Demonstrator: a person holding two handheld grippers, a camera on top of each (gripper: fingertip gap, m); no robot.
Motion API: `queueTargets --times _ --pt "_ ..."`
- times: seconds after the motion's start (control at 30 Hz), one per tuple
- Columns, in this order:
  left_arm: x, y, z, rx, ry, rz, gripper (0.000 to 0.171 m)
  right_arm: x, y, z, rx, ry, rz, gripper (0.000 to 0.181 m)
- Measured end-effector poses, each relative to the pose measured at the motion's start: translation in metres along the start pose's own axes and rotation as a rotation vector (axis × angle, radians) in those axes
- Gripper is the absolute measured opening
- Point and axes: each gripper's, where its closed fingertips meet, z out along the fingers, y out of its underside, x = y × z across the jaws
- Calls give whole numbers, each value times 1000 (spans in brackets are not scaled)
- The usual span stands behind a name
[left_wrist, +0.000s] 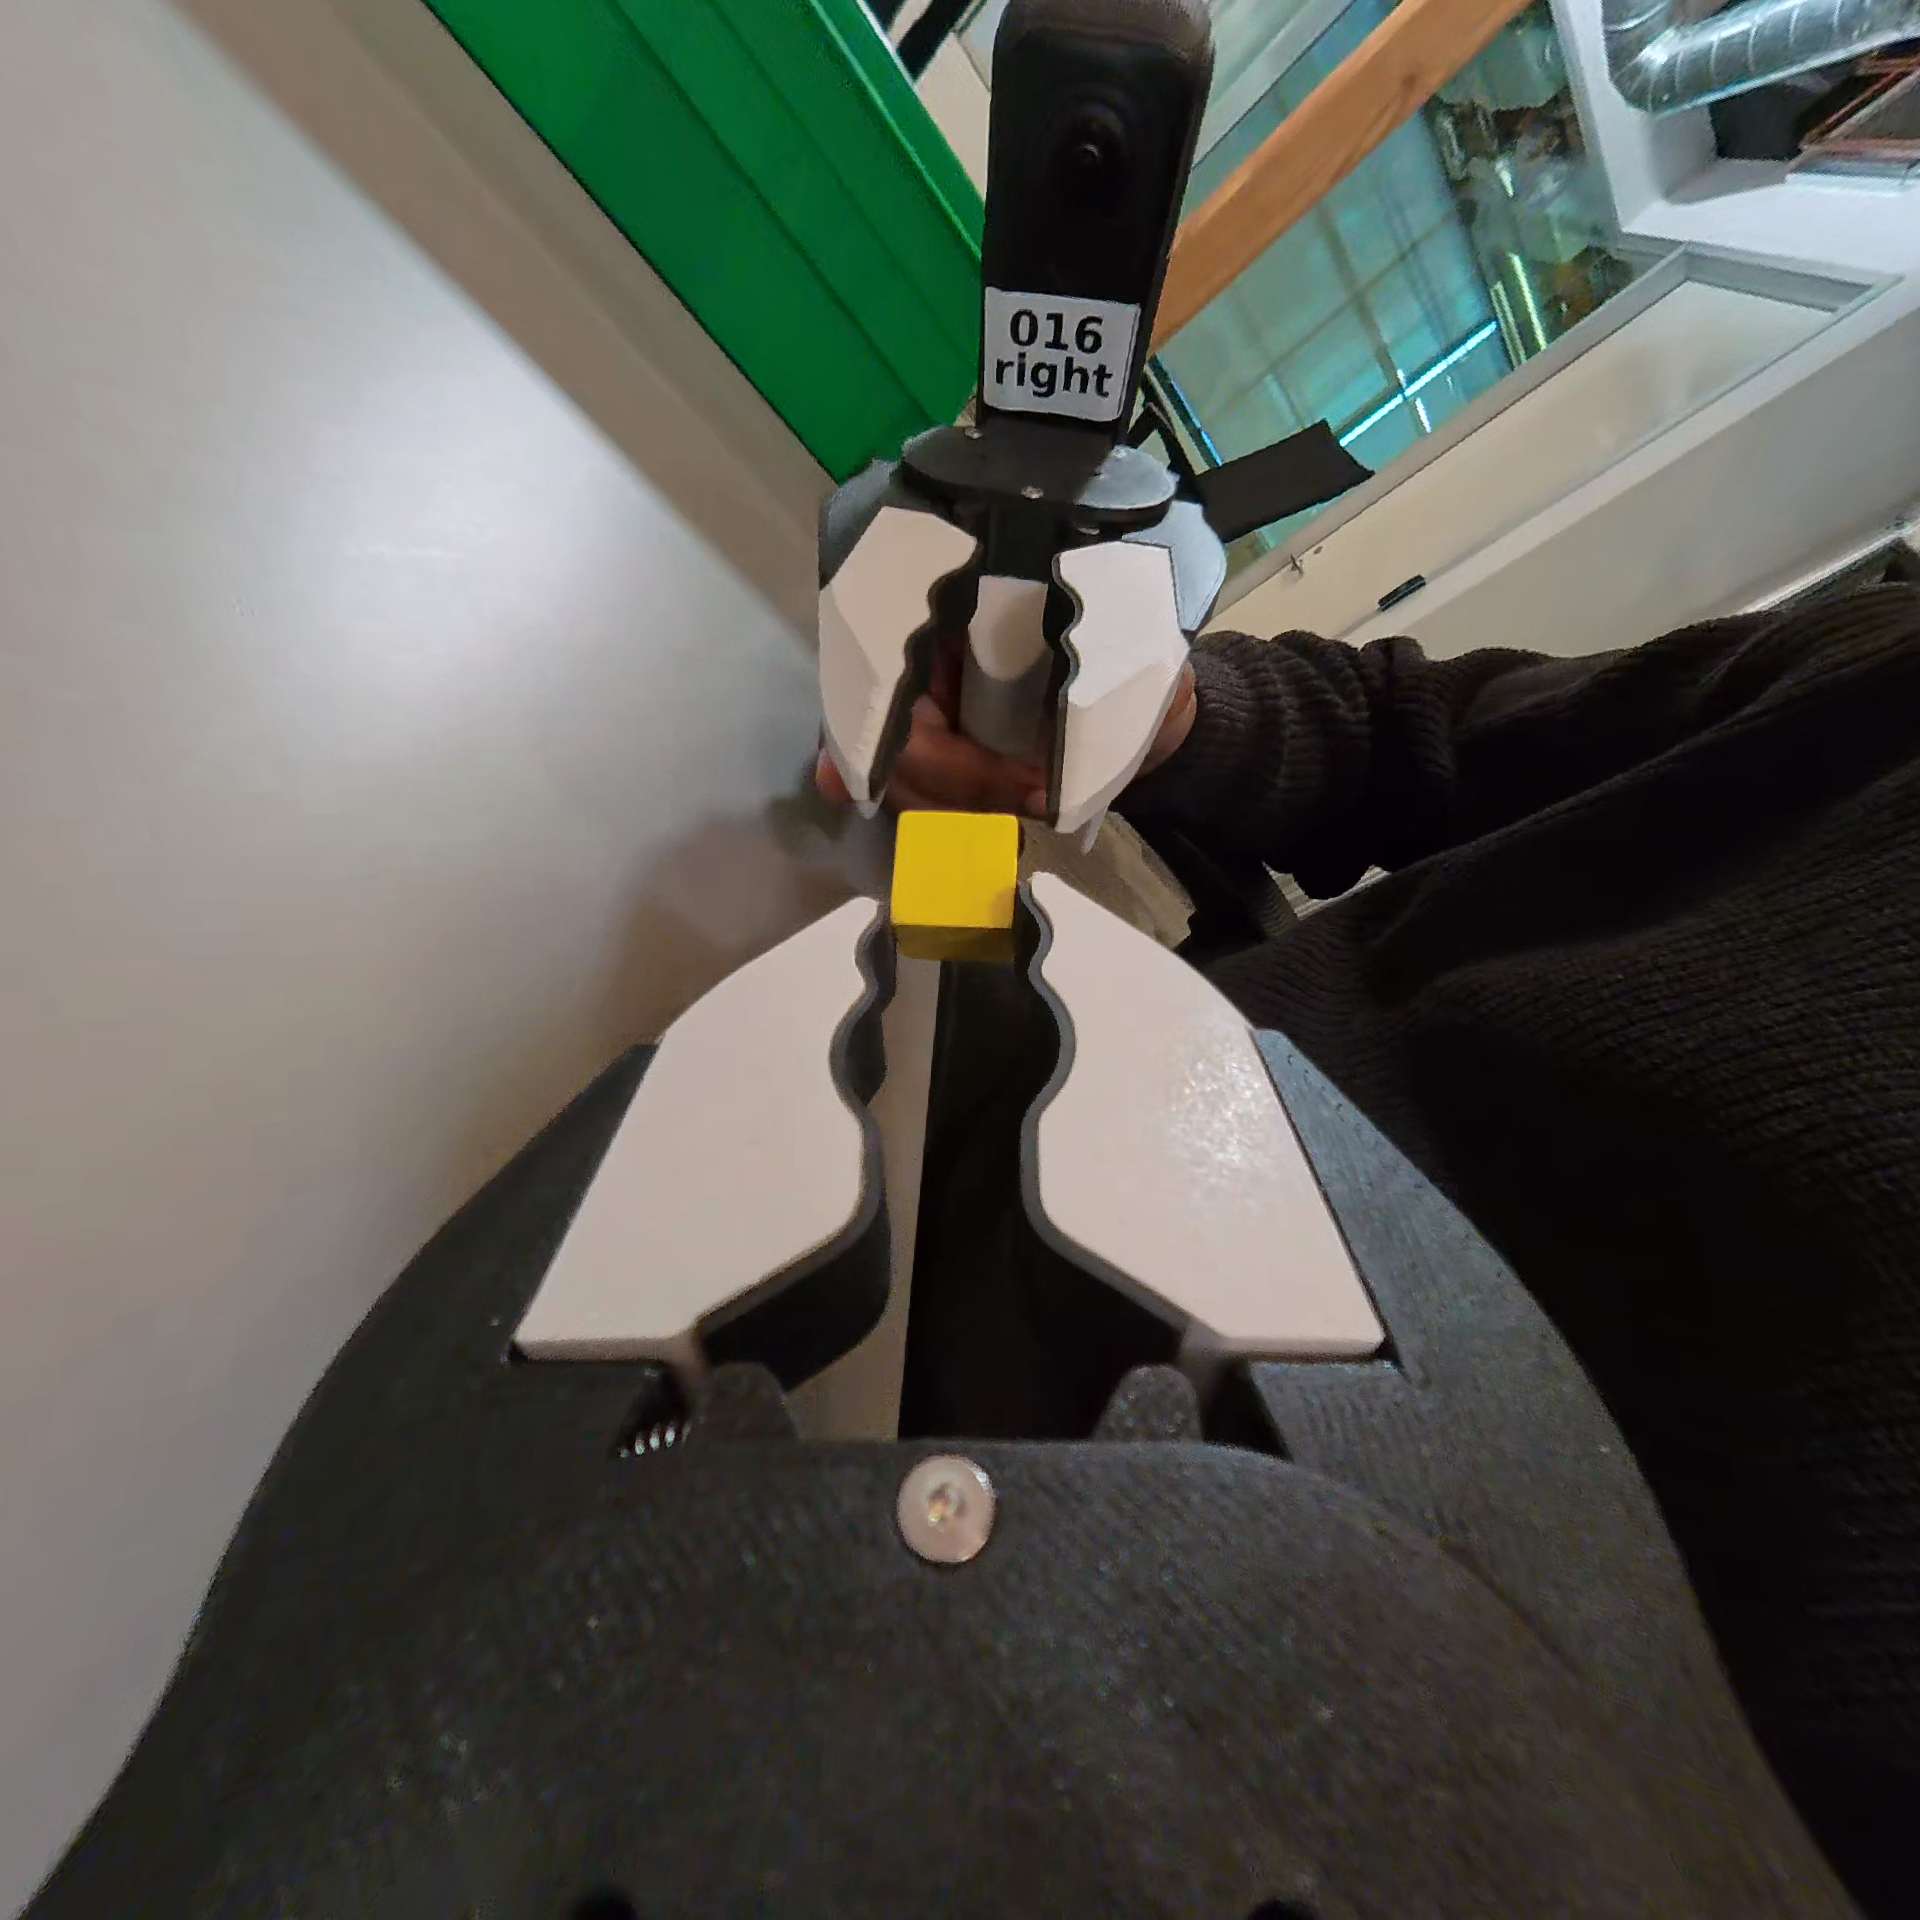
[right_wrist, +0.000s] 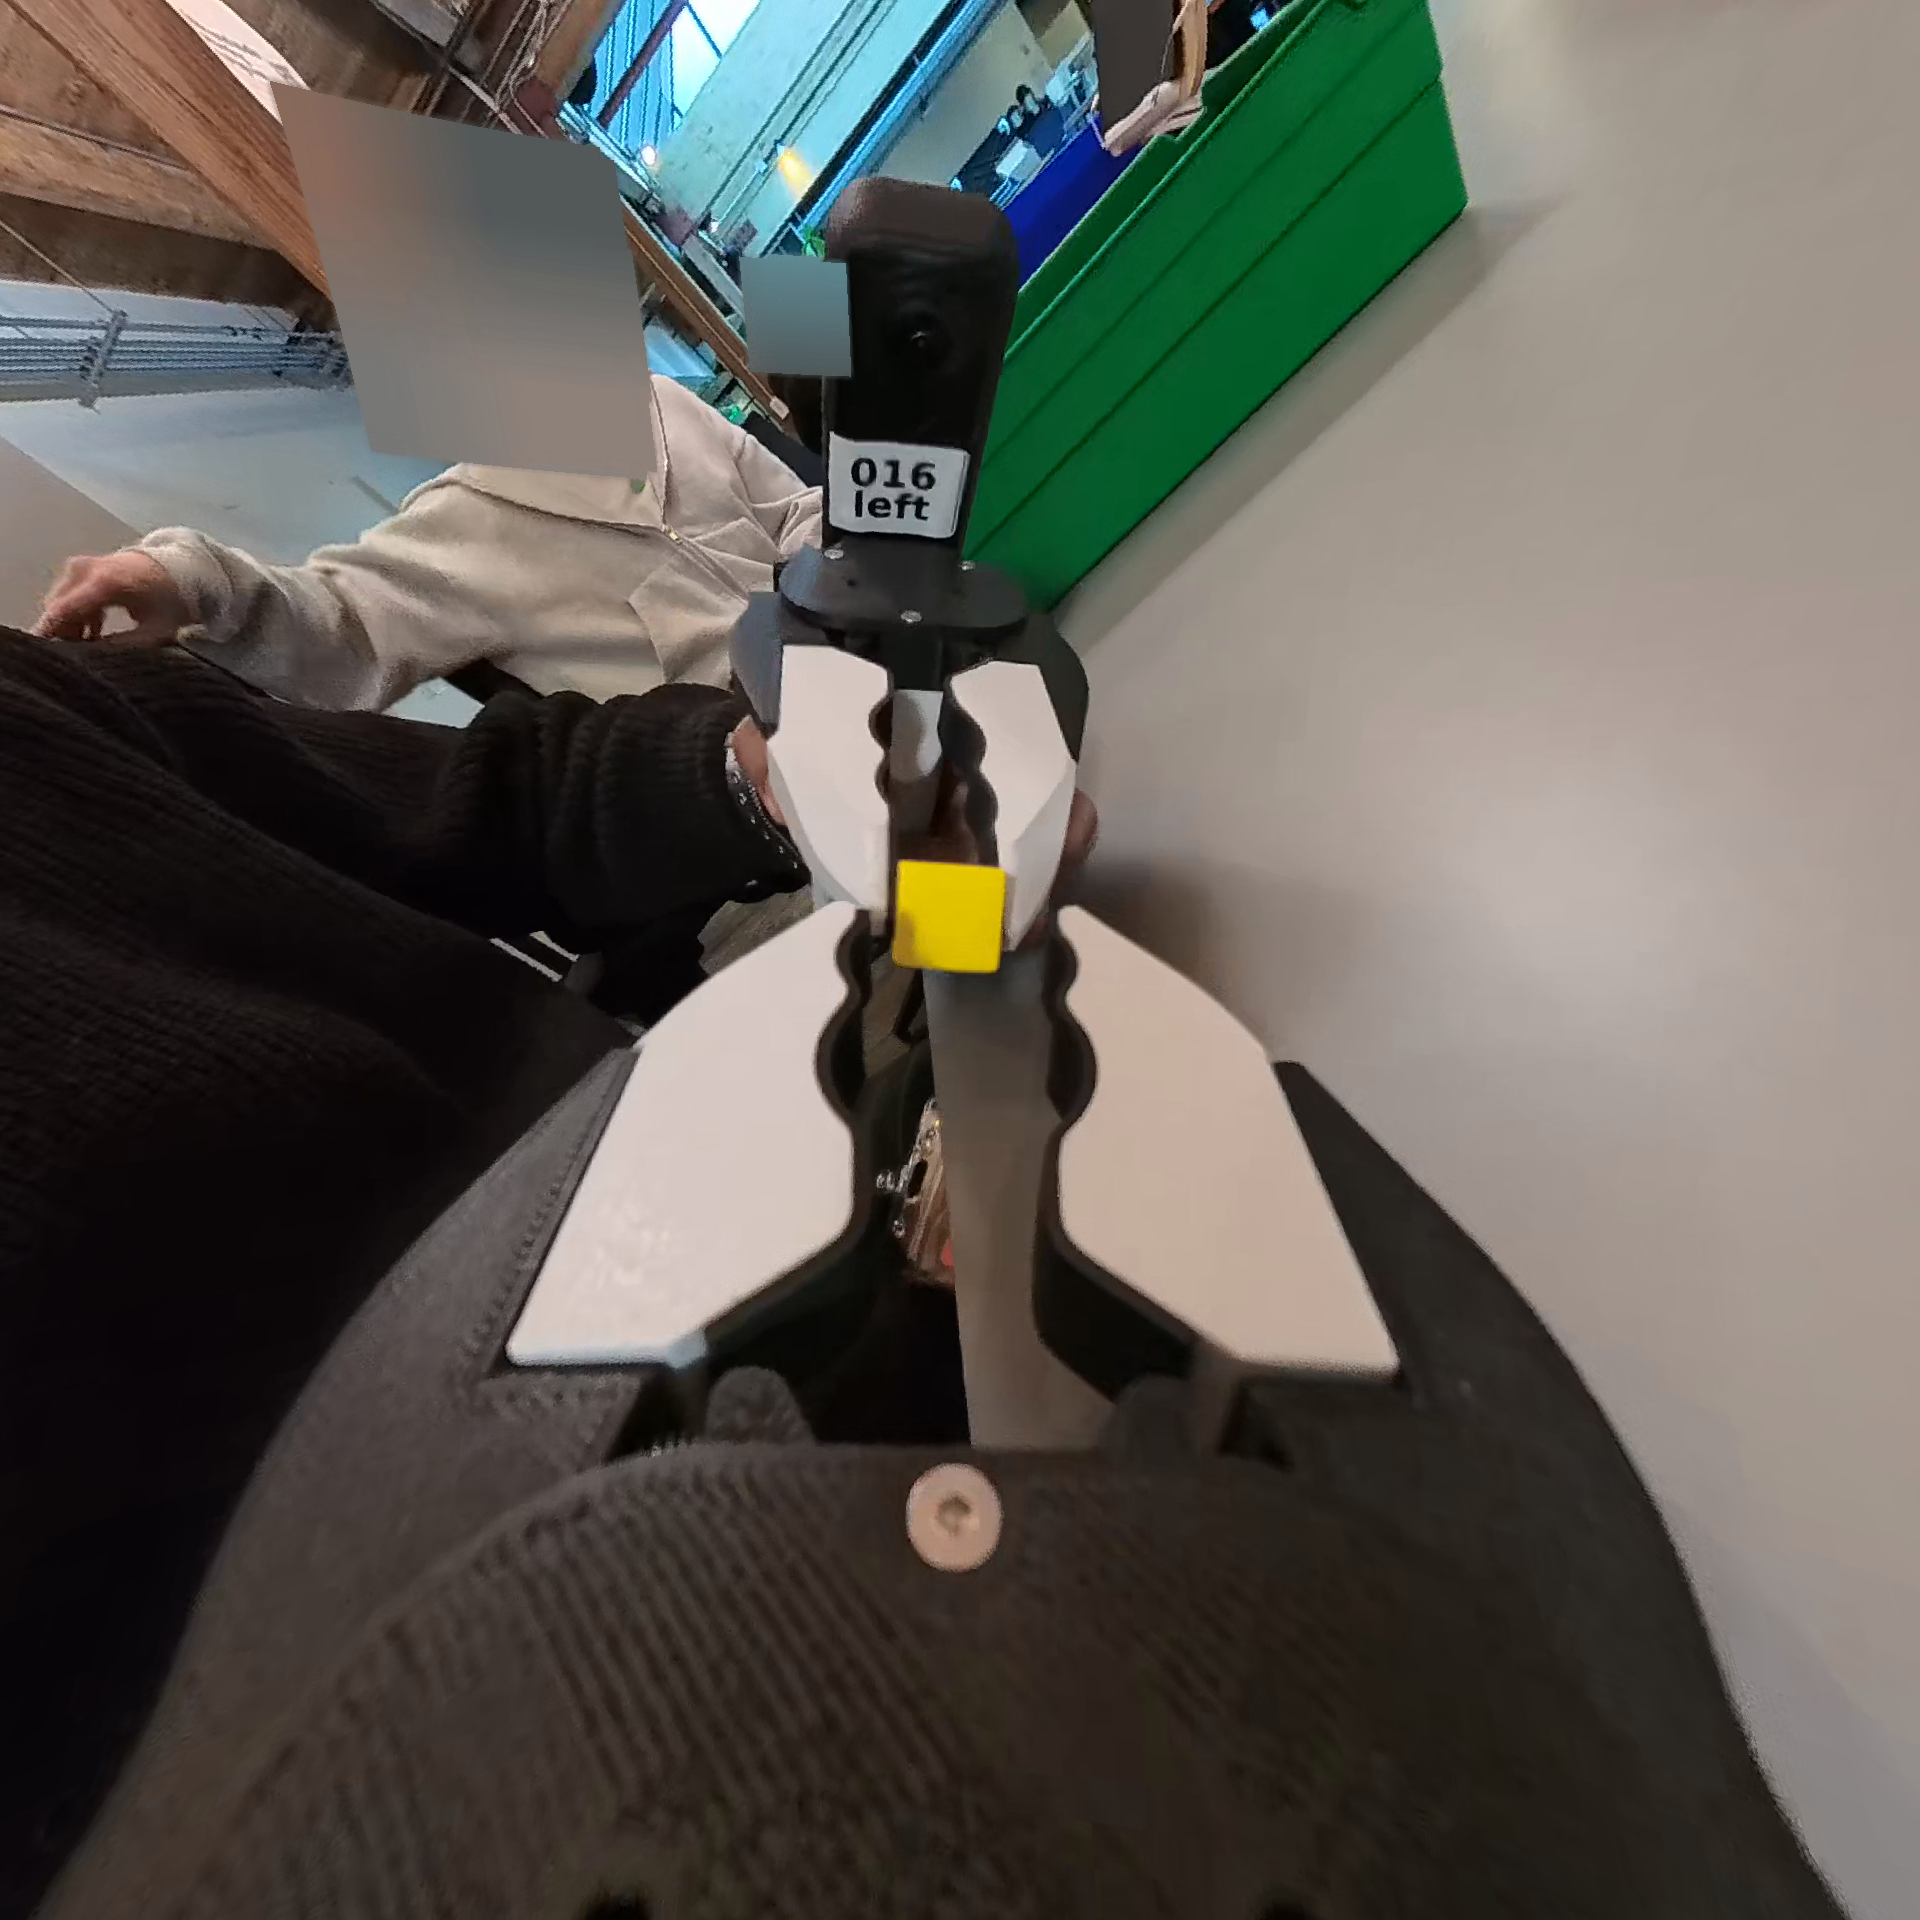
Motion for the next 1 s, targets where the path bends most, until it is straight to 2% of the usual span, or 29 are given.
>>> queueTargets --times 1.0 --pt "0 12 7 -65 -15 24 23 -1 18 7 -117 -32 34 21"
